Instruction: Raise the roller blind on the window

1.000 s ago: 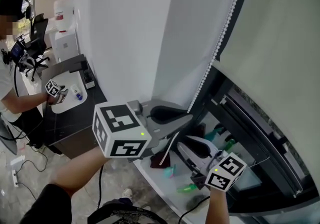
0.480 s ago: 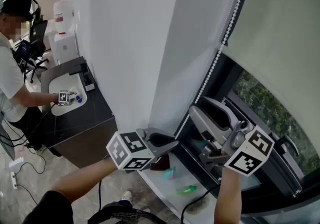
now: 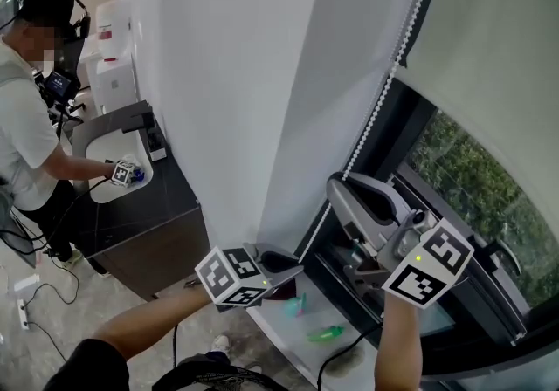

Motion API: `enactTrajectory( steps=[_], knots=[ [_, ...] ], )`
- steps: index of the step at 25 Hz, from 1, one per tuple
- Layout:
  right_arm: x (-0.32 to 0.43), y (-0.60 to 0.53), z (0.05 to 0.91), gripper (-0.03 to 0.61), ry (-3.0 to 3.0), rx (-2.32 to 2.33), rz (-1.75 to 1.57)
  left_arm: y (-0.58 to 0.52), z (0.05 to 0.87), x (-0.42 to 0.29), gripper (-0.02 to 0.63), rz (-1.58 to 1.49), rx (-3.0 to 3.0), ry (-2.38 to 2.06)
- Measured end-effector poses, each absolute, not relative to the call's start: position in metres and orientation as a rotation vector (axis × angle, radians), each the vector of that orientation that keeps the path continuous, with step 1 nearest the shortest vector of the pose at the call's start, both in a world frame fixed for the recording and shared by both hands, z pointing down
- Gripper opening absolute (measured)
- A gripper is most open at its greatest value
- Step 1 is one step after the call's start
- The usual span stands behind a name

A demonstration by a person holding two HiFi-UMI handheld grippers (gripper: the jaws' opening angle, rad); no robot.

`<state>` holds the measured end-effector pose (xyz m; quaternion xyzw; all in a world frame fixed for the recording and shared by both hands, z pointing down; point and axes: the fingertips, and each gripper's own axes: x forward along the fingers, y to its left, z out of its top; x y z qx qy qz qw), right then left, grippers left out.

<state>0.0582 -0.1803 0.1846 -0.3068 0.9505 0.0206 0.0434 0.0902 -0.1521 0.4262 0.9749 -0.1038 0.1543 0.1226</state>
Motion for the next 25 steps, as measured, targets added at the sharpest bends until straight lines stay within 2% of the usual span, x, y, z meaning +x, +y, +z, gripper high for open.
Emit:
enactTrajectory(
  steps=[4, 8, 14, 25],
  knots=[
    [0.071, -0.187, 0.194, 0.017, 2.844, -0.901, 0.007, -0.155, 0.428, 0.081, 0.015, 0.345, 2.717, -0.147],
    [0.086, -0.188, 0.212, 0.009, 2.843, -0.947, 0.013, -0.158, 0.364, 0.063, 0.098, 0.073, 2.783, -0.142],
    [0.073, -0.183, 0.282, 0.008, 3.011, -0.962, -0.09, -0.169, 0.255, 0.057, 0.098, -0.13, 2.949, -0.244],
    [0.071, -0.172, 0.36, 0.008, 3.028, -1.019, -0.254, -0.178, 0.211, 0.094, 0.096, -0.166, 3.077, -0.312]
  ],
)
